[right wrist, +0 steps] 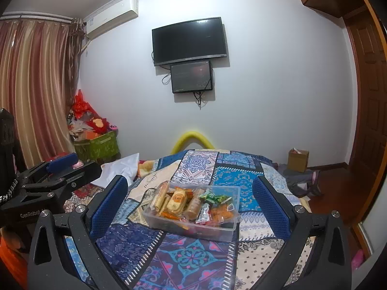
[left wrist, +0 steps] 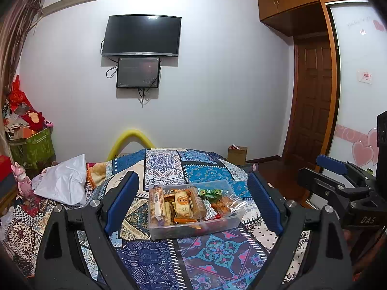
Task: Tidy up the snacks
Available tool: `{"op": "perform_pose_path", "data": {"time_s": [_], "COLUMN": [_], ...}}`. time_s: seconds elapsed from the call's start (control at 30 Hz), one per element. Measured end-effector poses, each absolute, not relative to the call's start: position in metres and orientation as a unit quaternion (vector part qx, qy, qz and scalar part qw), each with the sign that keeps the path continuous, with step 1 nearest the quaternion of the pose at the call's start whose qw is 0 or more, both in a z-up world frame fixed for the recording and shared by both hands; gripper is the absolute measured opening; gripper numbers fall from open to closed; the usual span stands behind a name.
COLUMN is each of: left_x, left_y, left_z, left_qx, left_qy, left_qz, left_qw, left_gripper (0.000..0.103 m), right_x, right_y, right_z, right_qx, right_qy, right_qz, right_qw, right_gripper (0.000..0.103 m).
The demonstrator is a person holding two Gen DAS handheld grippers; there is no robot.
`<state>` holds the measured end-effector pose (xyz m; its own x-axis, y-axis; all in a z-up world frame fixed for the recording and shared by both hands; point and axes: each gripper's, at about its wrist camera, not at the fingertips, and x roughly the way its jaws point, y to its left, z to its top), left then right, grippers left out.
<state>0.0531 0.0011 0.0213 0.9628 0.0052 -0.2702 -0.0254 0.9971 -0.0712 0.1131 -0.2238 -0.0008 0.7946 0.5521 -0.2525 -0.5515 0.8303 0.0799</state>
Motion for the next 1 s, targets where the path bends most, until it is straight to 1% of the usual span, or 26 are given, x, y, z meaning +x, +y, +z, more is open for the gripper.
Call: {"op": "perform_pose_path", "data": {"time_s": [1.0], "left_x": [0.0575], "left_y": [0.004], "left_z": [0.0194], "left_qx": [-0.042], "left_qy": [0.144], "left_qz": [0.004], "left_qw": [0.989], "left_gripper": [0.092], "right_x": [0.1123], "right_y": [-0.223], "right_z": [-0.0004], "right_qx": [0.006], "right_qy": [0.137], "right_qz": [0.291], "right_qw": [0.947], "right_gripper": [0.103]}}
